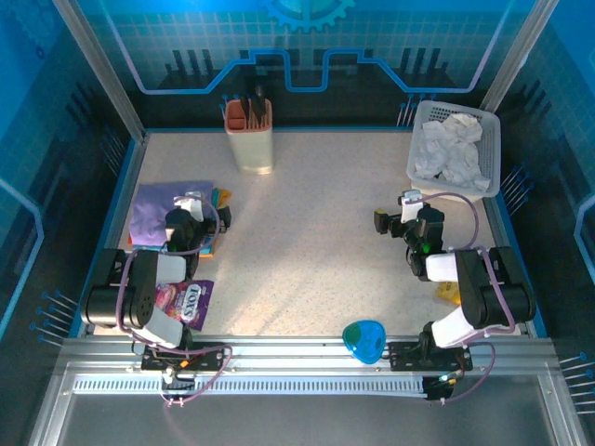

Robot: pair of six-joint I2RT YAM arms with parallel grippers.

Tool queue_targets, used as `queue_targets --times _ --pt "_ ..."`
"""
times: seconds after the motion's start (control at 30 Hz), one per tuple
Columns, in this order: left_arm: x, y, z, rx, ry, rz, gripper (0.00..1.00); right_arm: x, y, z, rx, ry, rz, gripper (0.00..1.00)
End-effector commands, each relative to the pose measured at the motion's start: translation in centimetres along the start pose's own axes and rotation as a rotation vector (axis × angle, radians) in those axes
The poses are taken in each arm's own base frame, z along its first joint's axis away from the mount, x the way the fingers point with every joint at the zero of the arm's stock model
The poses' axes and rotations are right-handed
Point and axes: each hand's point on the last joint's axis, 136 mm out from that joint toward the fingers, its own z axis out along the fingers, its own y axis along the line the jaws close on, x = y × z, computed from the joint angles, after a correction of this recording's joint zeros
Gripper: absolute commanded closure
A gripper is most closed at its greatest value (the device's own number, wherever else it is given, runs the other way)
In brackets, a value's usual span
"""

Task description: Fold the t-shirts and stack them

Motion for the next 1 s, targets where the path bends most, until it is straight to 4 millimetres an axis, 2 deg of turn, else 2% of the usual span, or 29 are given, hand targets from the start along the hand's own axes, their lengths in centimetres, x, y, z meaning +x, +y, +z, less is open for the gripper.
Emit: queue_targets --times 0.0,0.13,0.23,0.3,0.43,0.47,0.57,0.7,0.87,0.97 --pt "-3.0 0.1 -1.0 -0.041 -0.038 -0.004 0.01 -3.3 -1.1 -1.6 0.090 -0.066 -0.012 0.00" --pt "-4.7 0.3 -2.9 -0.083 -0.041 -0.067 0.01 -5.7 -2.1 -3.1 0.156 -0.064 0.012 0.00" --pt "-6.0 -0.4 -3.8 -0.053 -0.061 -0.158 0.01 -7.2 -3.4 -3.5 0.229 -0.004 0.068 0.00" --pt "-6.9 -1.2 -4.2 -0.026 -0.060 -0.192 0.01 -8.5 -4.4 -3.5 0.281 0.019 0.116 0.00" --pt "-8.2 -3.8 -4.6 0.034 -0.017 -0.187 0.01 -9.4 -6.5 -2.8 0.391 0.139 0.262 0.00" --pt "-8.4 -4.6 -4.7 0.051 0.002 -0.184 0.01 -10.4 -7.2 -2.6 0.428 0.156 0.298 0.00" --pt "-8.8 -7.1 -5.2 0.111 0.086 -0.191 0.03 -11.3 -8.2 -1.1 0.493 0.227 0.342 0.00" --pt "-8.3 -10.0 -5.8 0.169 0.183 -0.157 0.04 -11.6 -9.8 1.3 0.571 0.280 0.409 0.00" --pt "-6.5 -13.2 -7.1 0.237 0.289 -0.099 0.04 -10.4 -12.3 4.8 0.590 0.321 0.574 0.00" --pt "-5.1 -14.1 -7.7 0.251 0.328 -0.094 0.04 -9.5 -14.0 6.8 0.604 0.336 0.624 0.01"
